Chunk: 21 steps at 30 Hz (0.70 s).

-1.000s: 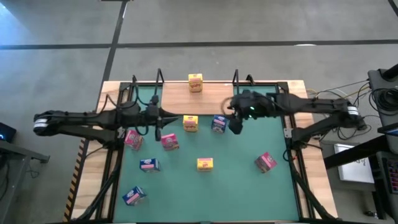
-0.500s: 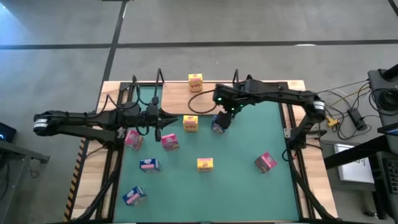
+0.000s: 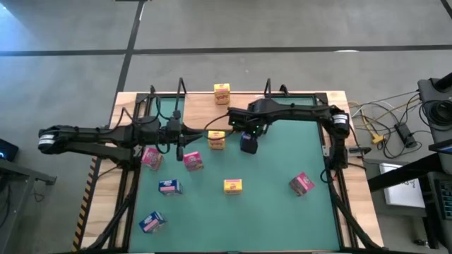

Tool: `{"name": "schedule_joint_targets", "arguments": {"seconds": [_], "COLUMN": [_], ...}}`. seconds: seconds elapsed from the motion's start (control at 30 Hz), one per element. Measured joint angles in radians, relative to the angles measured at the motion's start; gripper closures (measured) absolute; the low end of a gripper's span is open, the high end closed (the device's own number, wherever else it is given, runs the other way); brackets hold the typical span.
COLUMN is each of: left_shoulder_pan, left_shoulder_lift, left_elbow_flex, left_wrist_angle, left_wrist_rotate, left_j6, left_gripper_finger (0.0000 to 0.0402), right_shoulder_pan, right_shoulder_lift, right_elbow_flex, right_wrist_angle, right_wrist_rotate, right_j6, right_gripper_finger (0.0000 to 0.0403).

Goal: Stack cereal on shelf
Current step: Put the right blue cereal box on the shelf

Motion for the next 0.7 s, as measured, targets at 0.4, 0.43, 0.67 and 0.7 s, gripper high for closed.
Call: {"name": "schedule_joint_targets", "arguments": {"seconds": [0.4,0.43,0.67,0.7], "left_shoulder_pan": [0.0,0.0,0.0,0.0], "left_shoulder_lift": [0.019,0.019,0.019,0.019], "left_elbow_flex": [0.0,0.0,0.0,0.0], "left_wrist_angle": [0.004,0.003,0.003,0.003], "left_wrist_rotate": [0.0,0.0,0.0,0.0], "left_j6": [-0.009,-0.011,-0.011,-0.011], "left_gripper_finger": [0.0365,0.0365,0.0365,0.0365], "right_shoulder_pan": [0.003,0.003,0.003,0.003], "right_shoulder_lift": [0.035,0.035,0.034,0.033], "right_elbow_flex": [-0.009,-0.01,-0.023,-0.031], "right_wrist_angle": [0.055,0.059,0.074,0.086], "right_wrist_rotate": [0.017,0.017,0.019,0.02], "right_j6": [-0.003,-0.003,0.006,0.006], "right_gripper_finger": [0.0169,0.0181,0.0252,0.0259]}}
